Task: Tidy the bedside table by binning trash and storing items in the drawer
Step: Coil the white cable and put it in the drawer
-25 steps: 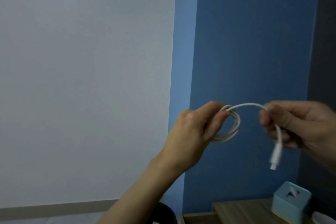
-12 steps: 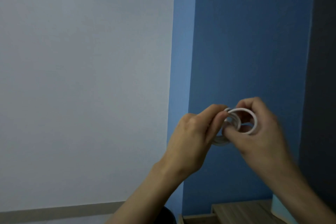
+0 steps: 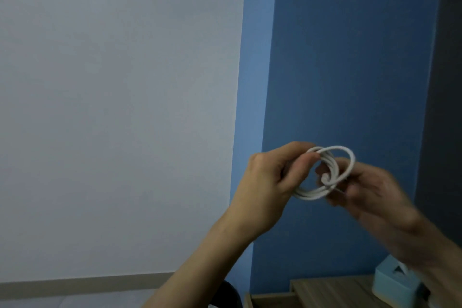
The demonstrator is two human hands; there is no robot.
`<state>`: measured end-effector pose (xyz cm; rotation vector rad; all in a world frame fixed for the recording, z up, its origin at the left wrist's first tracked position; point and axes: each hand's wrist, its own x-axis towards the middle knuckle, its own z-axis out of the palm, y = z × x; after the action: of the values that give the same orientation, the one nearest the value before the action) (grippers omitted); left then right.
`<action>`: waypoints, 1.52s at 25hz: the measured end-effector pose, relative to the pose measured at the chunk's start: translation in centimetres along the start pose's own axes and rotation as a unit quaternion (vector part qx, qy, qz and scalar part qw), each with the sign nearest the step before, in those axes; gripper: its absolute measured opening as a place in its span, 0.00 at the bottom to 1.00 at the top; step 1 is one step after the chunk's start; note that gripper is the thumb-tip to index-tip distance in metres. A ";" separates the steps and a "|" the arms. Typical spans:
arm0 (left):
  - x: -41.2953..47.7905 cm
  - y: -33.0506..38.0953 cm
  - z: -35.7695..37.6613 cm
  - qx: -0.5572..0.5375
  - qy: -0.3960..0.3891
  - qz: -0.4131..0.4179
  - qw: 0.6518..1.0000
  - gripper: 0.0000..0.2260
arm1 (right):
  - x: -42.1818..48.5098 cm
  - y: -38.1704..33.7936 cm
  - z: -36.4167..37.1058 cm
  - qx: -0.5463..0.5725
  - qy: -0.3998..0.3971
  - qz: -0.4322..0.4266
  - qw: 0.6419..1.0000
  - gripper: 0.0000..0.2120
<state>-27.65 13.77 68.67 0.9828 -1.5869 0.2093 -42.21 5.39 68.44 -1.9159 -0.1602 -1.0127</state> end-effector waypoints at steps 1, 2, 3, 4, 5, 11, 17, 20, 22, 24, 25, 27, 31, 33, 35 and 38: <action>0.1 0.0 -0.1 -0.007 0.003 -0.005 1.000 0.09 | 0.0 0.5 -0.3 0.043 0.001 0.016 0.999 0.28; 0.0 0.1 -0.1 -0.008 -0.001 -0.006 1.000 0.09 | 0.1 0.8 -0.3 0.060 0.017 0.035 0.997 0.28; 0.0 0.2 -0.1 -0.012 -0.007 -0.008 1.000 0.09 | 0.2 1.2 -0.3 0.068 0.041 0.052 0.995 0.27; 0.0 0.3 -0.2 -0.023 -0.007 -0.013 1.000 0.09 | 0.4 1.3 -0.3 0.070 0.064 0.068 0.993 0.27; -0.1 0.3 -0.6 -0.040 0.004 -0.020 0.999 0.09 | 0.5 1.4 -0.8 0.065 0.091 0.077 0.991 0.28; -0.5 -1.8 -3.1 0.014 0.007 -0.065 0.998 0.06 | -1.5 0.3 -7.4 -0.179 0.252 0.084 0.947 0.30; -0.9 -3.0 -2.4 0.118 -0.059 -0.095 0.987 0.09 | -2.4 1.5 -9.3 0.080 0.176 0.144 0.970 0.14; -0.7 -3.0 -1.8 0.152 -0.052 -0.091 0.983 0.10 | -1.8 2.9 -11.1 0.225 0.142 0.114 0.957 0.26; -0.5 -2.8 -1.0 0.173 -0.036 -0.088 0.980 0.12 | -2.1 1.7 -7.3 0.222 0.137 0.096 0.961 0.22; -0.5 -2.7 -0.3 0.180 -0.021 -0.086 0.980 0.13 | -0.8 0.9 -2.3 0.199 0.054 0.059 0.977 0.25; -0.5 -2.5 0.0 0.180 -0.022 -0.082 0.980 0.14 | -0.4 0.1 -0.8 0.208 0.105 0.048 0.971 0.33; -0.5 -2.1 0.5 0.172 -0.036 -0.074 0.982 0.13 | -0.2 -0.7 1.6 0.044 0.188 -0.014 0.981 0.35; -0.2 -1.7 0.7 0.102 -0.057 -0.094 0.989 0.12 | 0.2 0.9 3.3 -0.193 0.269 -0.127 0.935 0.18; -0.1 -1.7 0.5 0.069 -0.070 -0.105 0.990 0.13 | 0.2 1.4 3.9 -0.305 0.279 -0.167 0.895 0.16; -0.2 -1.6 0.3 0.094 -0.070 -0.094 0.989 0.13 | 0.2 1.5 4.2 -0.300 0.307 -0.176 0.886 0.16; -0.3 -1.2 0.3 0.154 -0.053 -0.057 0.985 0.12 | 0.4 1.8 4.3 -0.233 0.335 -0.178 0.895 0.17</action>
<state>-27.06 12.98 67.92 1.3403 -1.6179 0.3357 -38.56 7.56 66.54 -1.8544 0.1555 -2.0556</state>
